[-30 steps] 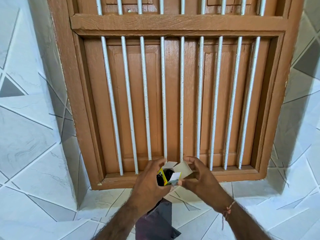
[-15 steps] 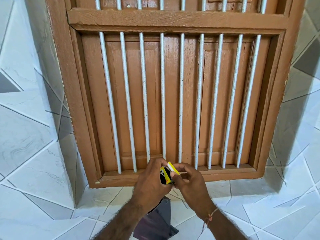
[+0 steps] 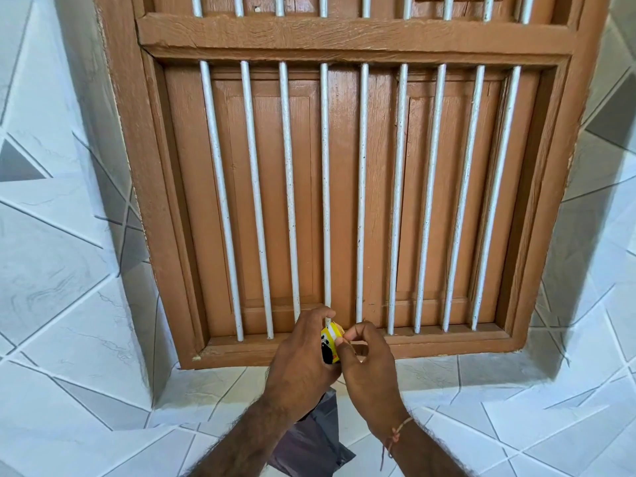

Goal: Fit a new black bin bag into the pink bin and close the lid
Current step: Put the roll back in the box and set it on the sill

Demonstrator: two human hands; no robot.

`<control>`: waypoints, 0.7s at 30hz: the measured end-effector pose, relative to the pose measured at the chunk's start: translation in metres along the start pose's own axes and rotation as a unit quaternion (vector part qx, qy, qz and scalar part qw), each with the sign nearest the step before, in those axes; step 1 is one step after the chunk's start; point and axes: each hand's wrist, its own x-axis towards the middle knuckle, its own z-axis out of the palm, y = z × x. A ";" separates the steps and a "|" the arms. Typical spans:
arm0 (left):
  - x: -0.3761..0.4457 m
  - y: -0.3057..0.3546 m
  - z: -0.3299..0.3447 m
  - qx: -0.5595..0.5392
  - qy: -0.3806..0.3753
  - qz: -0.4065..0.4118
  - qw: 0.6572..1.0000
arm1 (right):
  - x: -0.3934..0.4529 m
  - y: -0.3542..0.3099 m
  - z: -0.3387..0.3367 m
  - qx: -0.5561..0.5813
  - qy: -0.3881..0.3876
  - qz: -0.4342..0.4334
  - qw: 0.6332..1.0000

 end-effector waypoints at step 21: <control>0.000 -0.001 -0.003 0.041 0.013 0.047 0.998 | -0.007 -0.006 -0.004 -0.133 -0.036 -0.130 0.982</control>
